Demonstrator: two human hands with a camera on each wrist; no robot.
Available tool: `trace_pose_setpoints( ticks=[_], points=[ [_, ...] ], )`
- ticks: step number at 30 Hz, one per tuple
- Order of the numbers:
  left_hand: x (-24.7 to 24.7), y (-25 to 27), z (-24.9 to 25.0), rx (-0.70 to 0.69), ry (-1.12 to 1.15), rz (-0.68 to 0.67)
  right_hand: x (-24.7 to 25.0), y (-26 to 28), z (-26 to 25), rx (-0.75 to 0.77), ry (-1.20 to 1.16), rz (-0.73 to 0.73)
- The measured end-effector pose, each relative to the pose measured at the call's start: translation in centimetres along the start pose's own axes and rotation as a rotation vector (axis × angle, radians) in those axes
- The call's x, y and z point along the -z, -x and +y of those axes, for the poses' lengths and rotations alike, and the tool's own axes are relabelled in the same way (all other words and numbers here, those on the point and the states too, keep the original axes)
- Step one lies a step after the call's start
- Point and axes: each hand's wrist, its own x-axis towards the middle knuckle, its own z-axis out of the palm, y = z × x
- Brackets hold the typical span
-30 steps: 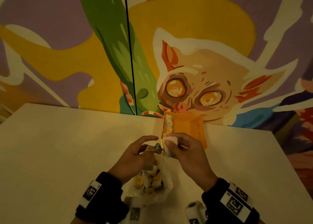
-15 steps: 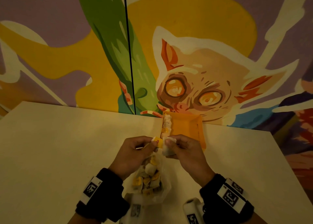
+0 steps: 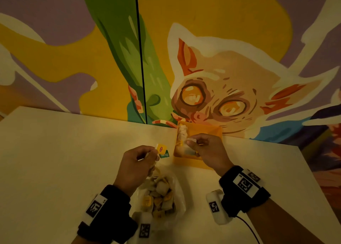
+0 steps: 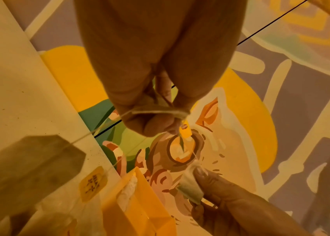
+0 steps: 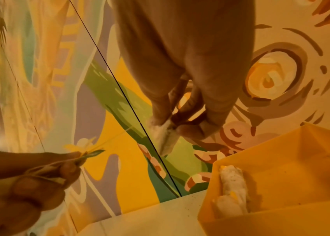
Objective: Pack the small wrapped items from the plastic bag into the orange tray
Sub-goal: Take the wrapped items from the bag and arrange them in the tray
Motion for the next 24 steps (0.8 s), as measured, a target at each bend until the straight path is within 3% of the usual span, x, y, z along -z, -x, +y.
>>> trace_pose_setpoints(
  ticks=[12,16,24],
  points=[
    [-1.1,-1.2,-2.2,-0.025,0.006,0.113,-1.7,-3.8,3.4,0.034,0.35,-0.068],
    [-2.5,-1.4,-2.8,0.009,-0.075,0.105,-2.3,-5.0,4.3,-0.029,0.37,-0.054],
    [-4.9,-3.1,-3.8,0.109,-0.152,0.144,-3.4,-7.1,5.8,-0.152,0.525,-0.162]
  ],
)
